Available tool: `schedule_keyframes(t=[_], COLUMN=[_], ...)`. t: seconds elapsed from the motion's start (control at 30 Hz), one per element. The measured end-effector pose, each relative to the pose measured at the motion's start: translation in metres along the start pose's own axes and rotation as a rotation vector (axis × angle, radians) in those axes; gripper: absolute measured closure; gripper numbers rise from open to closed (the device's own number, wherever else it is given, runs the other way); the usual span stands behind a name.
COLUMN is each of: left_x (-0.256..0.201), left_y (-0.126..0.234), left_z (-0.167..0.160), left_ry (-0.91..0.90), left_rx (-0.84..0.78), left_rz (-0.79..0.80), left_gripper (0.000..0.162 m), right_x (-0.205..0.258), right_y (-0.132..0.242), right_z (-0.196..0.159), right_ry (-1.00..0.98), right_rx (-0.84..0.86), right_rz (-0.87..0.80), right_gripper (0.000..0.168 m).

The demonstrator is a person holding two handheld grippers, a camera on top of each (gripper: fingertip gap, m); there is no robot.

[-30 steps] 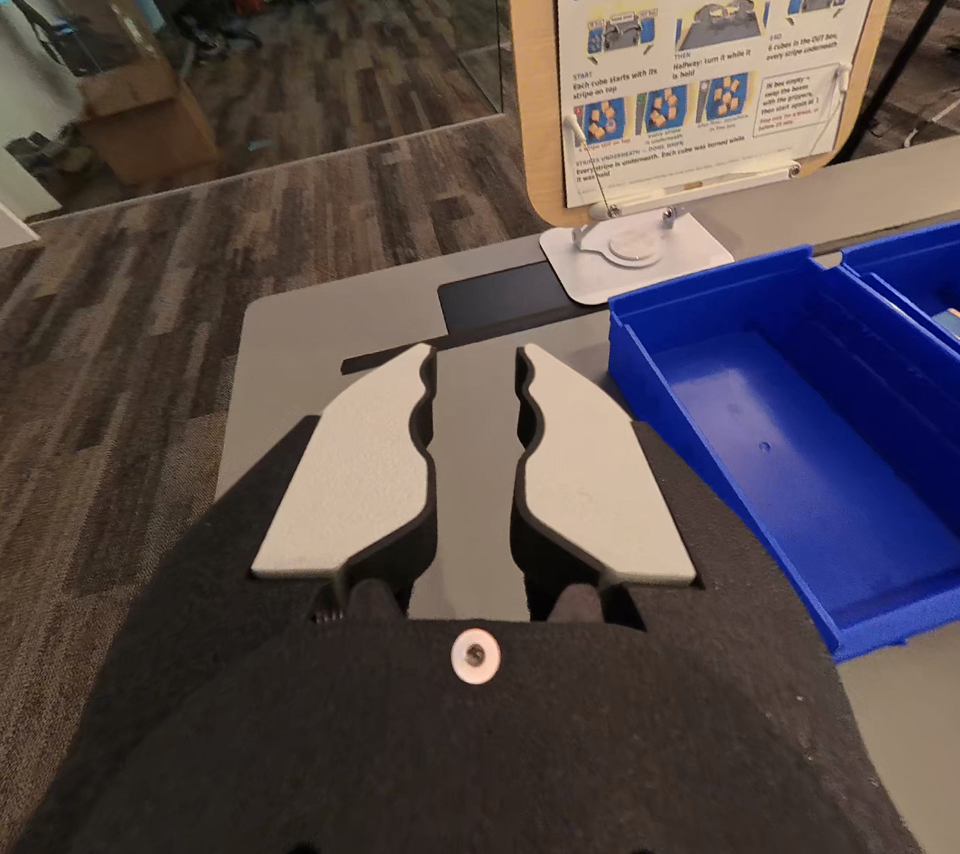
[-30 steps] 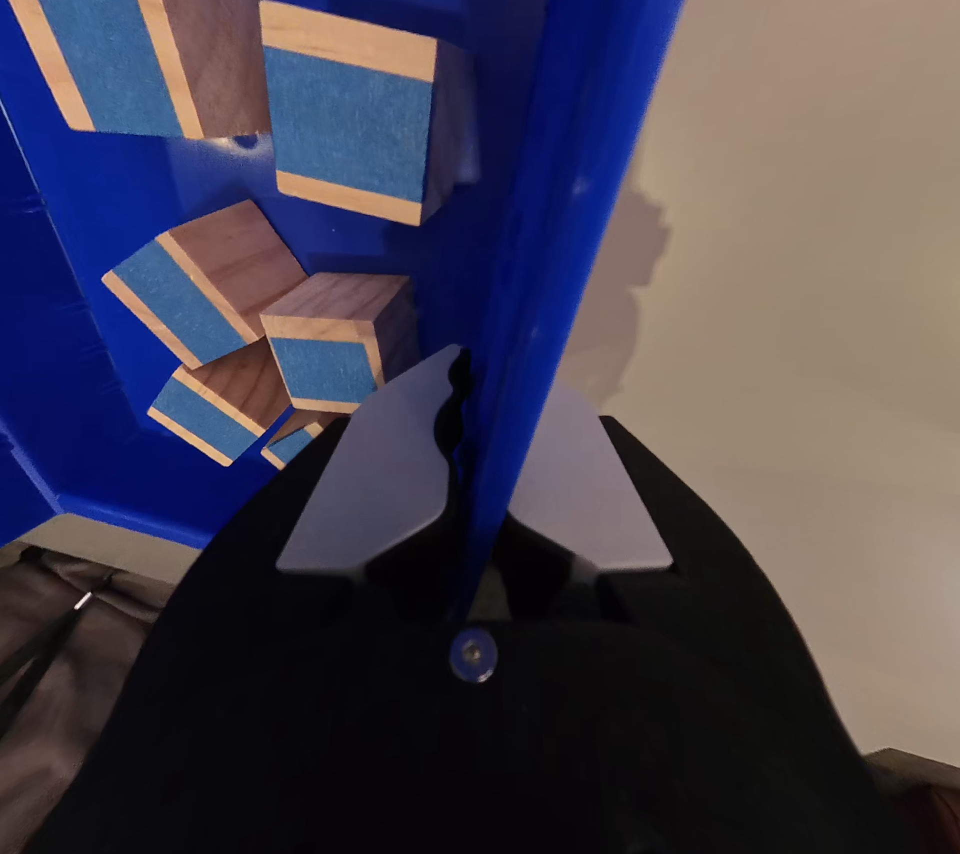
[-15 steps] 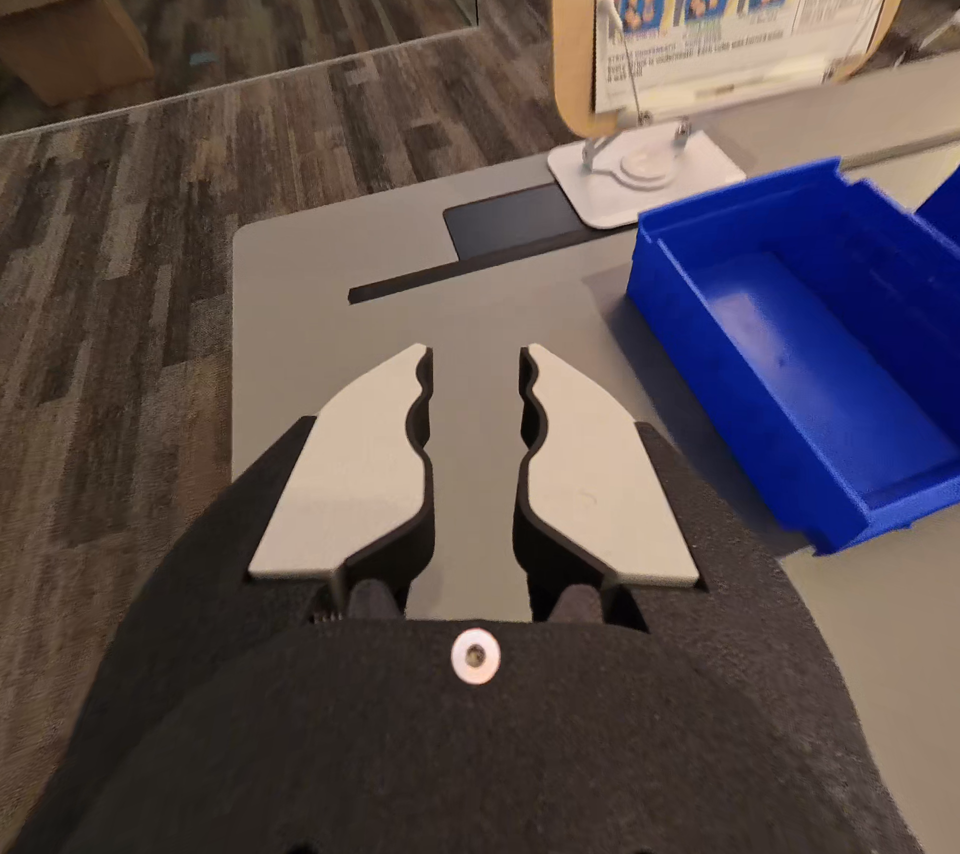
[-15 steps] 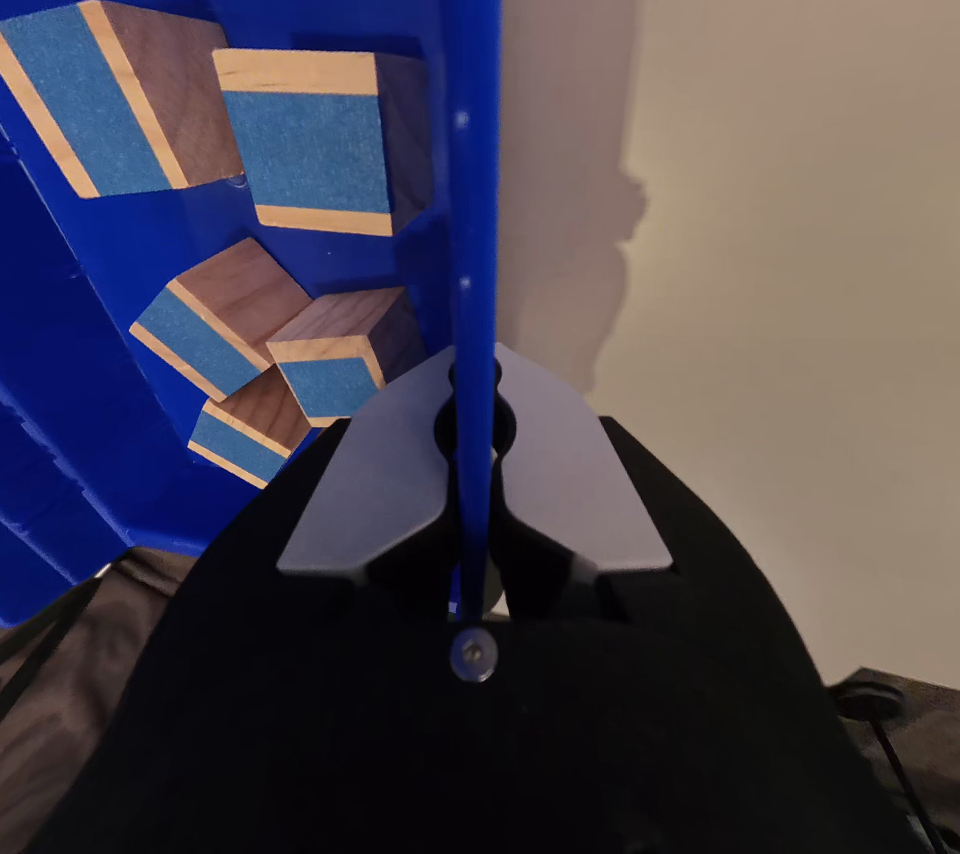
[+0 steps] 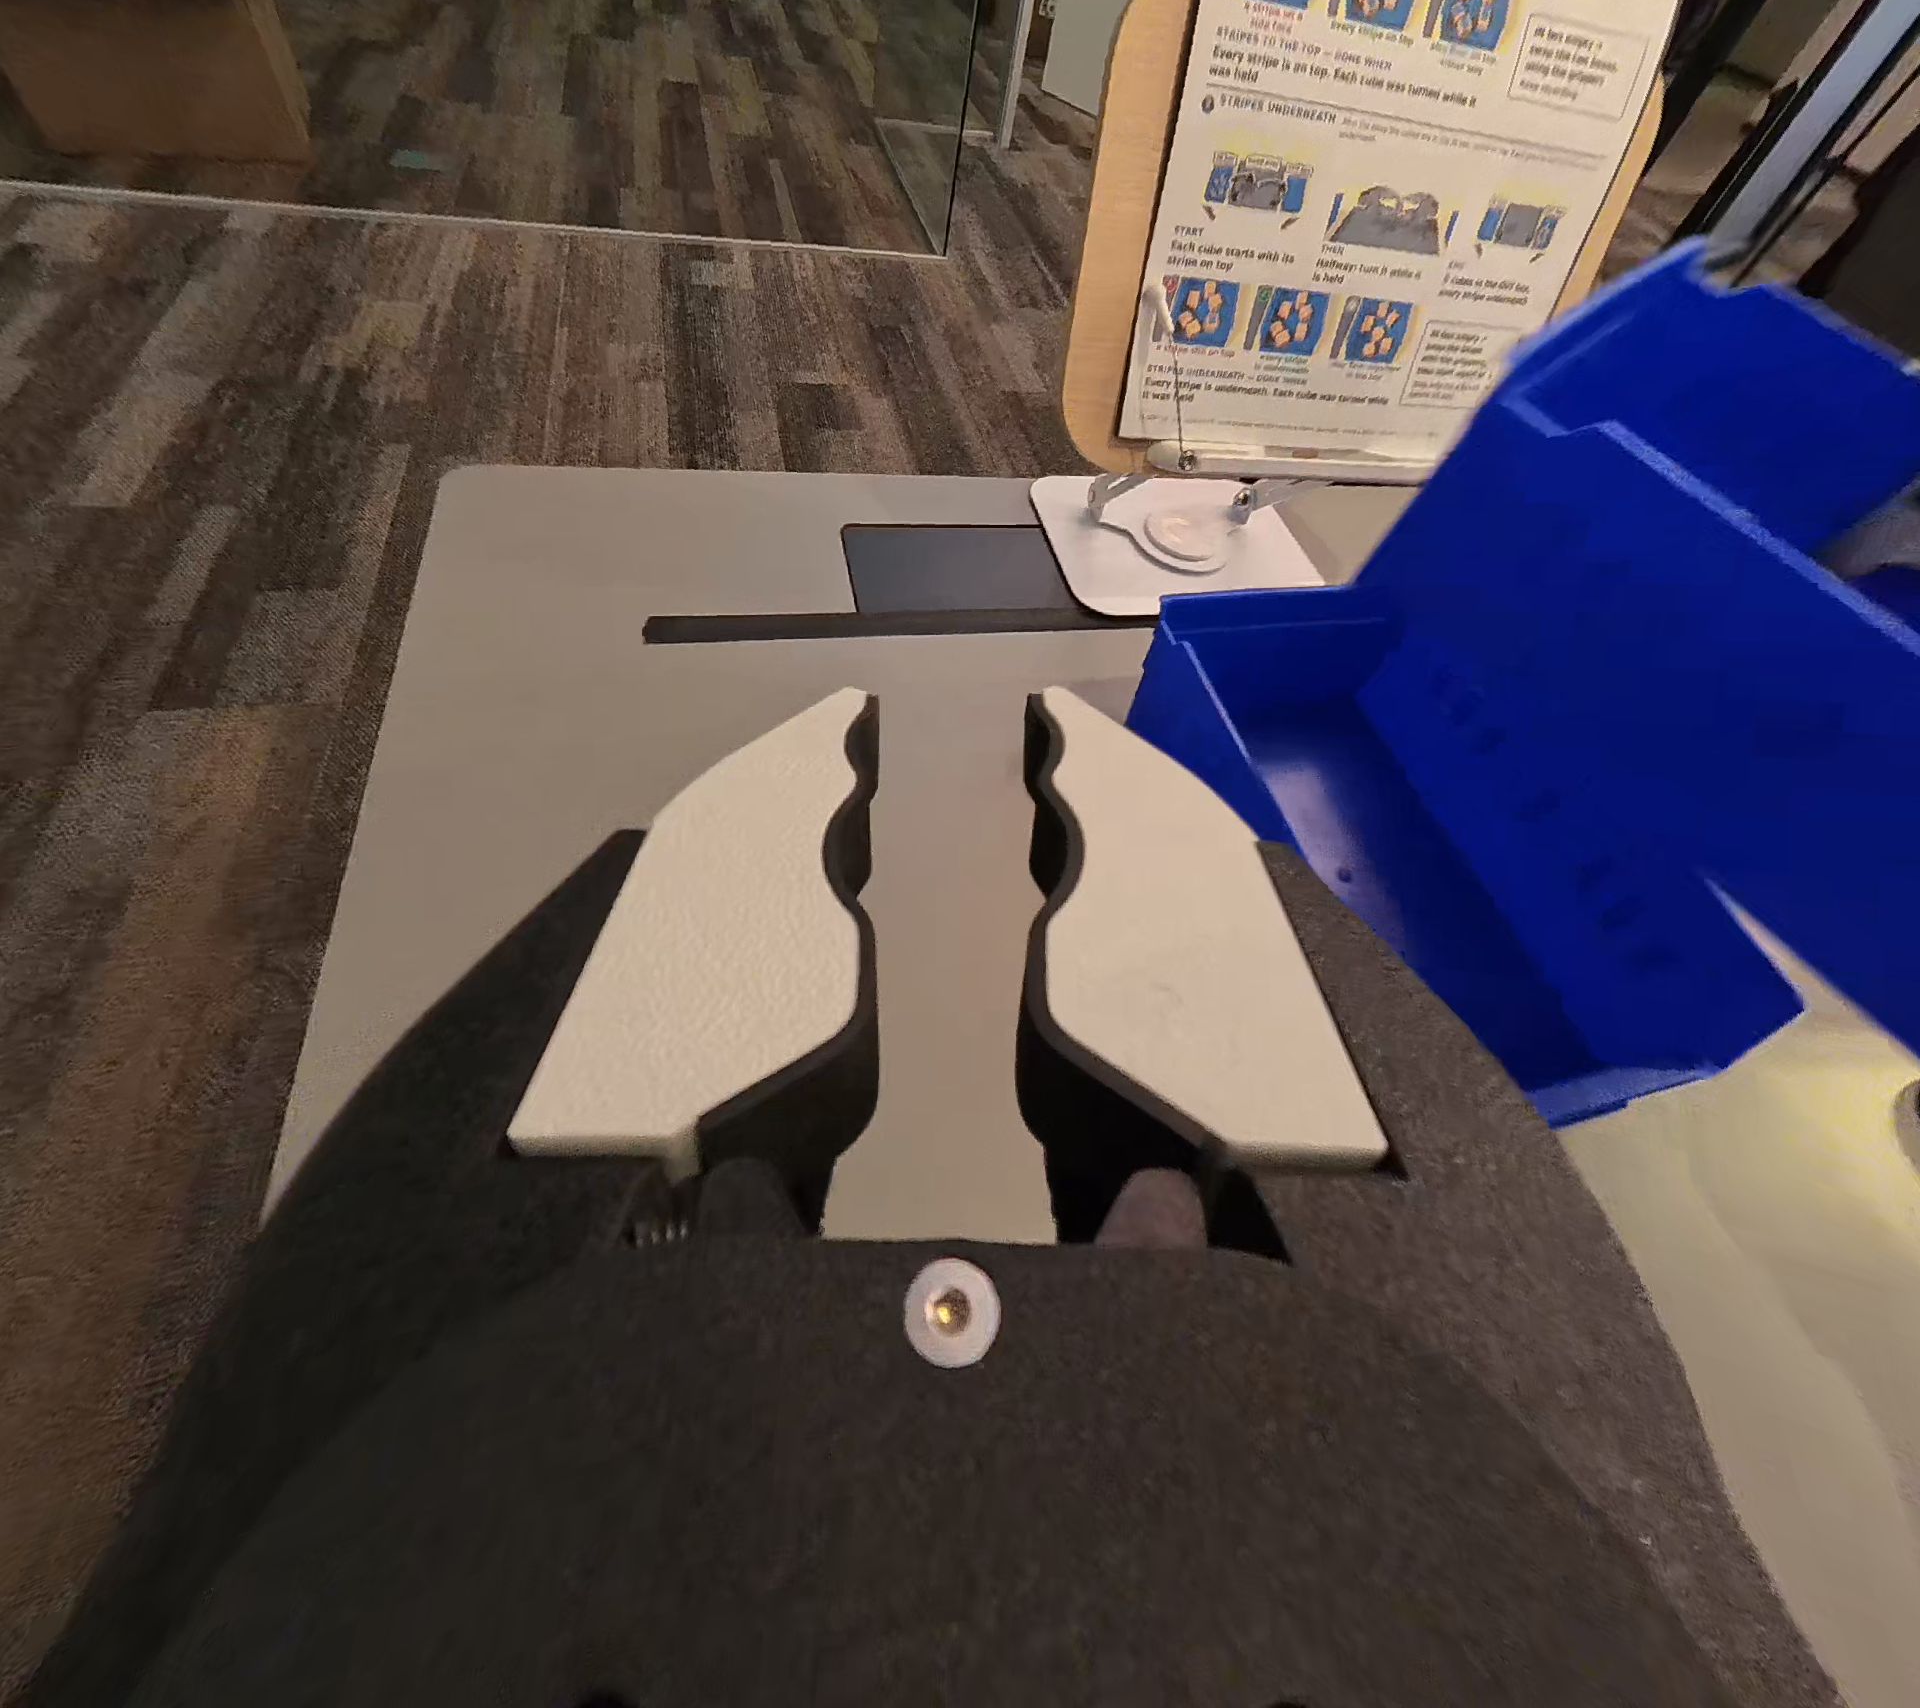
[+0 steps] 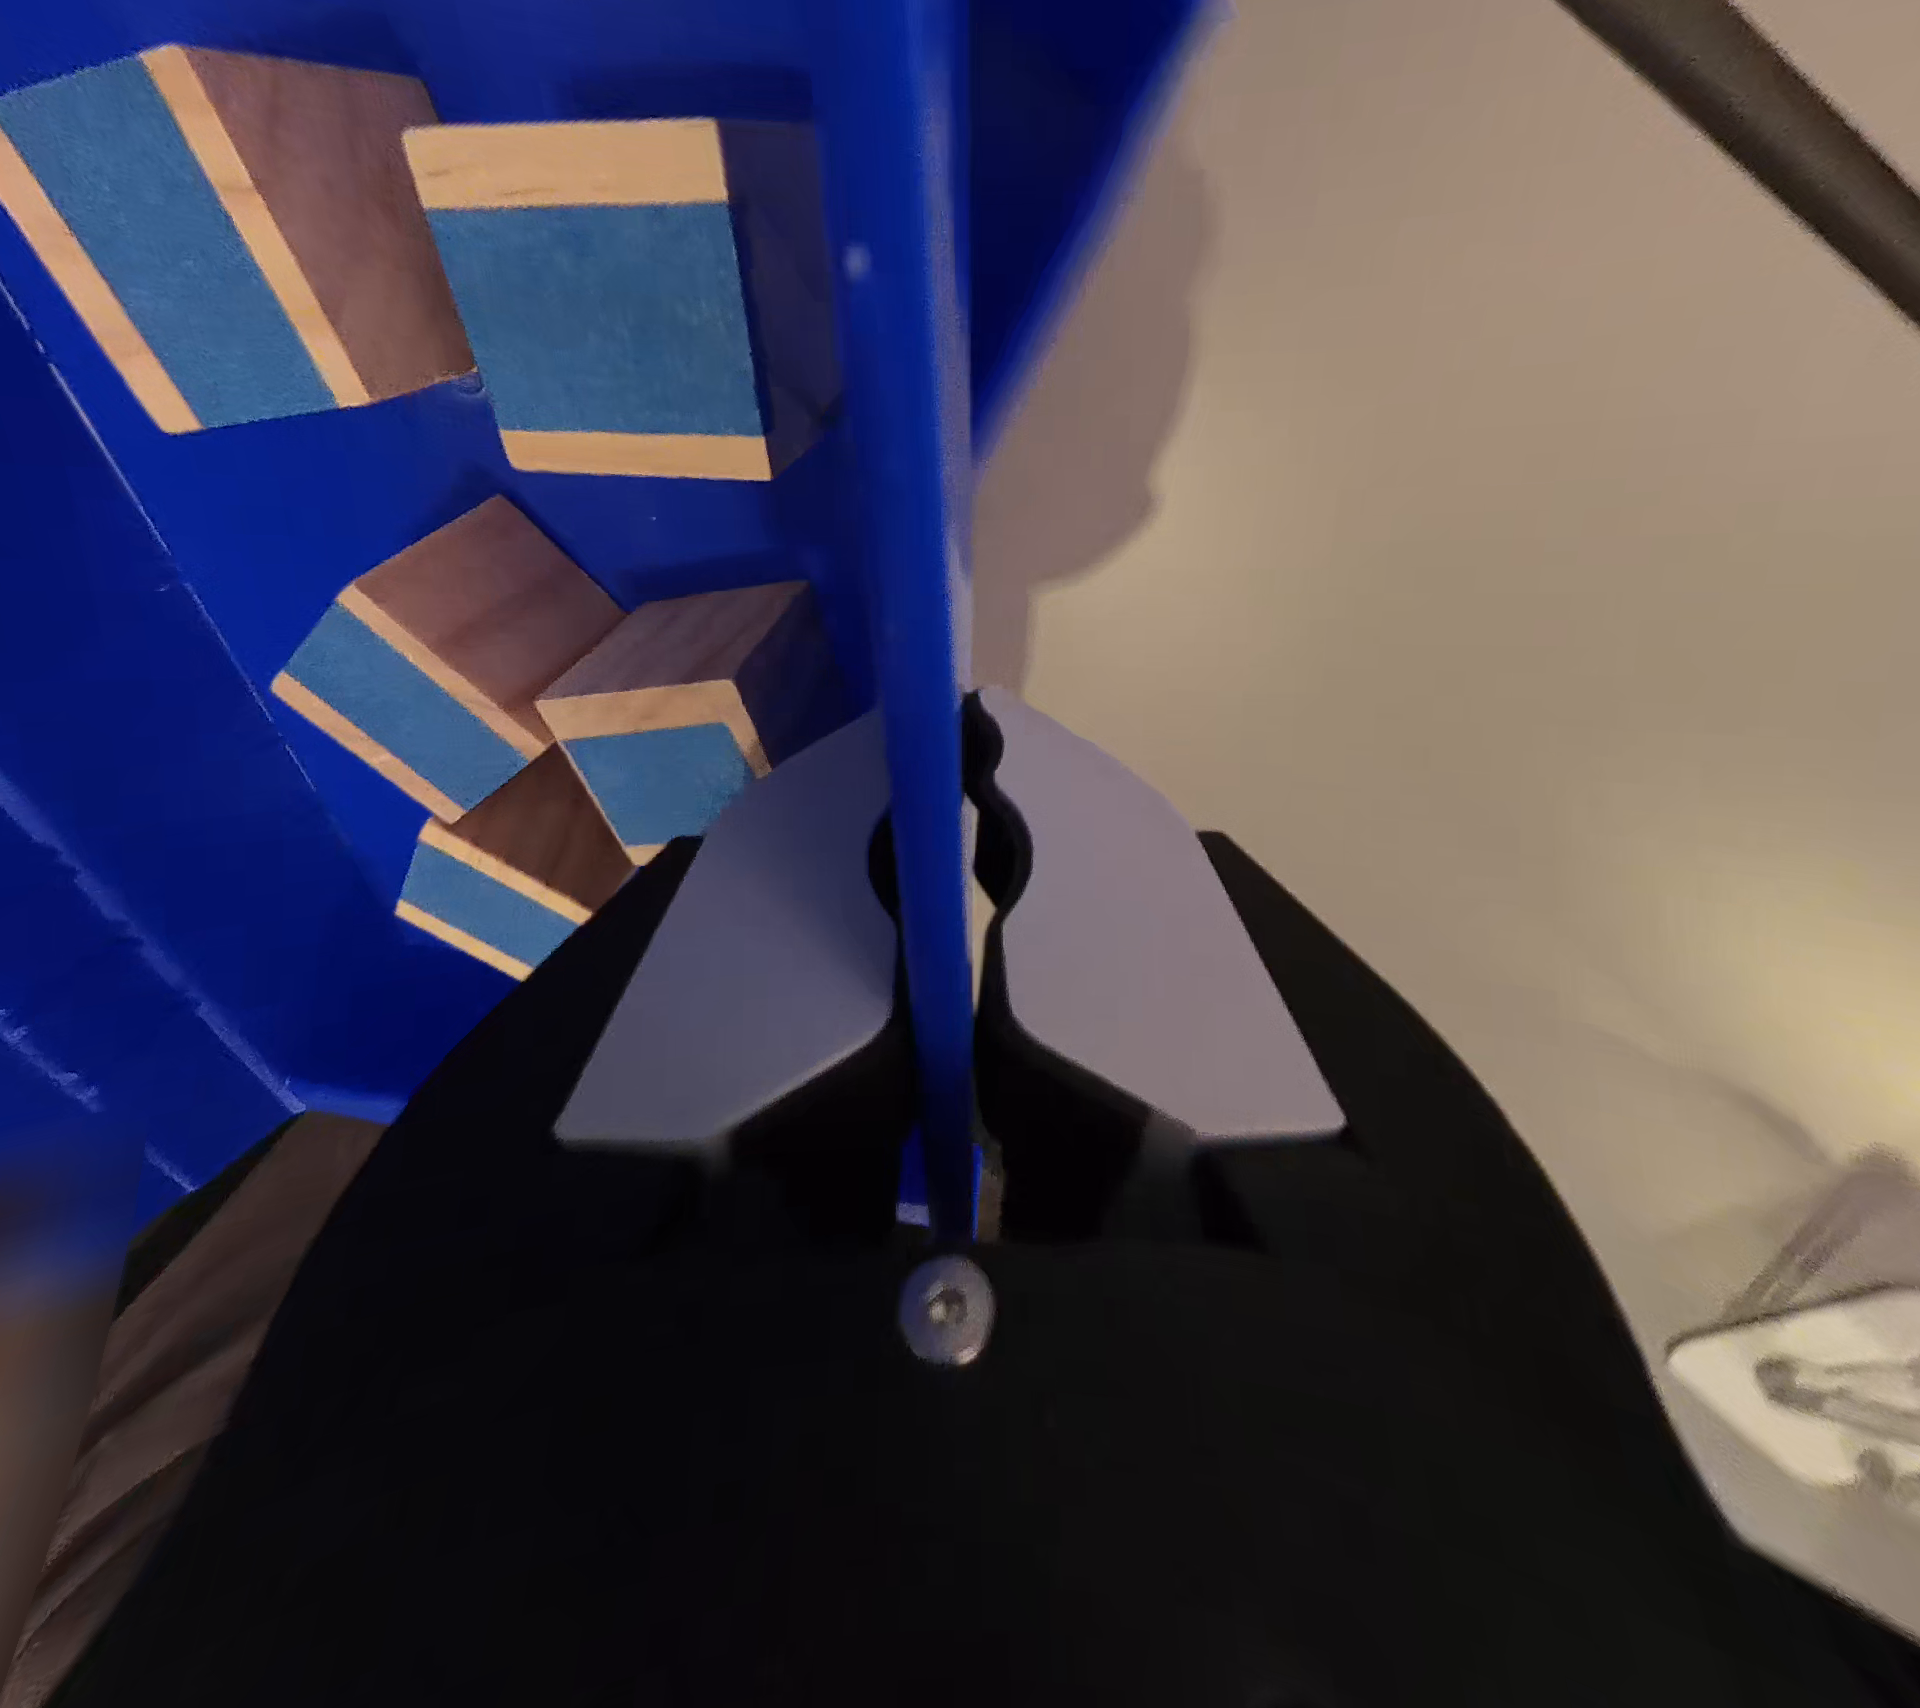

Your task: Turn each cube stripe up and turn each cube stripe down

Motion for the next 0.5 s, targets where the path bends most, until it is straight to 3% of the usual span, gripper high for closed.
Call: schedule_keyframes(t=[0.27,0.5], left_x=[0.006,0.012], left_y=[0.035,0.059], left_z=[0.006,0.007], left_ry=[0.047,0.067], left_rx=[-0.126,-0.196], left_rz=[0.094,0.134], left_gripper=[0.138,0.142], right_x=[0.167,0.254], right_y=[-0.084,-0.148], right_z=[0.136,0.196], right_ry=[0.325,0.454], right_rx=[0.115,0.180], right_rz=[0.073,0.066], right_gripper=[0.161,0.162])
Point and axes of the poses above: each gripper's, where its closed fingertips meet, y back along the fingers, z out of its top, x = y × z across the jaws, the point moved 8 cm from there along y, back along the fingers, and after that the axes turned 5 degrees about z, right-handed, at the moved point
